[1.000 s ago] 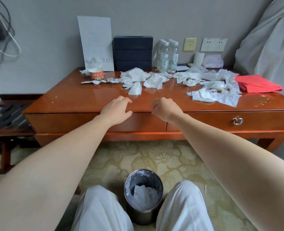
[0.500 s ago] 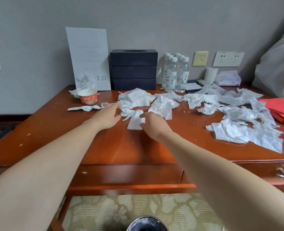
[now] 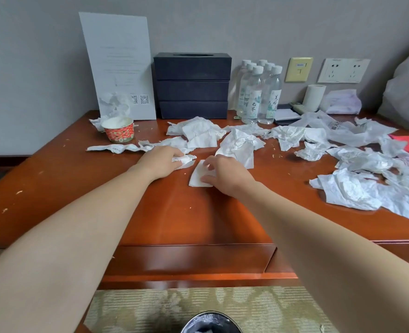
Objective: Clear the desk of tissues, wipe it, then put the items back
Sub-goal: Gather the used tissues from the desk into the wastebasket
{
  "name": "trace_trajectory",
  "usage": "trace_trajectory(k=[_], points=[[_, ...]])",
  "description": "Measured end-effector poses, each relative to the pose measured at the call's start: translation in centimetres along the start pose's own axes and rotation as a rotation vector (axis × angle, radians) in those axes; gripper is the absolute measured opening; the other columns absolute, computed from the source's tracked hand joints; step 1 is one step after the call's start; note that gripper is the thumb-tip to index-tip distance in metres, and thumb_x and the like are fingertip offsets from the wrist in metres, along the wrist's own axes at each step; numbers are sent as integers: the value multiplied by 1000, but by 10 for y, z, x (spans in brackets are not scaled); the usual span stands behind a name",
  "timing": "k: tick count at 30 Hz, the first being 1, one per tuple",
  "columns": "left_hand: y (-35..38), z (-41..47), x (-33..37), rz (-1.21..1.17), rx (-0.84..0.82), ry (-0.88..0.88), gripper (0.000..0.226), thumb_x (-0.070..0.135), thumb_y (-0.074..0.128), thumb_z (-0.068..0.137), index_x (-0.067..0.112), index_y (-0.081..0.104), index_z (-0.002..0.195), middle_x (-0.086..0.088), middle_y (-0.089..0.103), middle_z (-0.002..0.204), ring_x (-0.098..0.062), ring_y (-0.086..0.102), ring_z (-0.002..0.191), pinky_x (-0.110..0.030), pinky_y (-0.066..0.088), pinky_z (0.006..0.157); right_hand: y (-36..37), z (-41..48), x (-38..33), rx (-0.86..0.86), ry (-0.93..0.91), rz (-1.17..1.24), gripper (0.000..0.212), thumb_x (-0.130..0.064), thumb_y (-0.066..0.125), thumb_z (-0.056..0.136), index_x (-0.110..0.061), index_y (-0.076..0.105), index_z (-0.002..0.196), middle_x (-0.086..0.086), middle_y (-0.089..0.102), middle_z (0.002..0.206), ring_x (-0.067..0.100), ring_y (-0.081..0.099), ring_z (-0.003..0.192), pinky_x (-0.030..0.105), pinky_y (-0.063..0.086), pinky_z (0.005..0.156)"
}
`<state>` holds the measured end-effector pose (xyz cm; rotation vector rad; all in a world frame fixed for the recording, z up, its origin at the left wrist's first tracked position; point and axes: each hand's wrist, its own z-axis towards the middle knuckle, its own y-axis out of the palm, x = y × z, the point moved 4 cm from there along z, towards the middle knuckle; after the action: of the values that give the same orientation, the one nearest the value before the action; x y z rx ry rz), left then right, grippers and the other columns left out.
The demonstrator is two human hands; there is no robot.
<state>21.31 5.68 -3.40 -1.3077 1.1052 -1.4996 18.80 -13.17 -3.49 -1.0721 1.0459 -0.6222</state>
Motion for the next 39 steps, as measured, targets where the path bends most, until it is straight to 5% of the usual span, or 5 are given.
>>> trace_trajectory(k=[8,12,25,33,39], points=[[-10,-53,17,-49,3,24,21,27,63,92,23,70,110,8,61,88,-12,54,83,-28,39,68,-8,-42,4,8,90,-68,26,-24,56,95,-17,67,118,5,60,115,29,59,105,32,42,73],[-6,-89,35,-110,15,63,14,26,63,92,20,68,105,10,55,85,-9,51,78,-24,37,62,-9,-72,3,63,118,-75,23,-23,56,94,-21,69,113,3,60,116,29,60,102,32,41,71],[-16,-134,39,-184,-34,14,37,42,72,83,35,58,117,4,43,132,-17,47,117,-36,44,97,-10,-107,-7,1,122,-143,31,-22,51,95,-19,64,124,3,56,120,27,58,104,32,44,75],[-10,-118,31,-19,-66,-81,96,80,60,71,39,26,151,2,13,162,-26,7,150,-48,12,119,-10,-94,-5,7,122,-118,31,-22,54,94,-23,65,124,2,56,123,27,58,107,33,46,77],[-3,-119,35,-113,-162,-3,66,54,68,85,20,51,140,-3,48,147,-21,44,132,-32,37,100,-6,-86,-4,36,112,-64,27,-19,56,93,-23,67,117,3,61,117,27,60,101,31,41,71]])
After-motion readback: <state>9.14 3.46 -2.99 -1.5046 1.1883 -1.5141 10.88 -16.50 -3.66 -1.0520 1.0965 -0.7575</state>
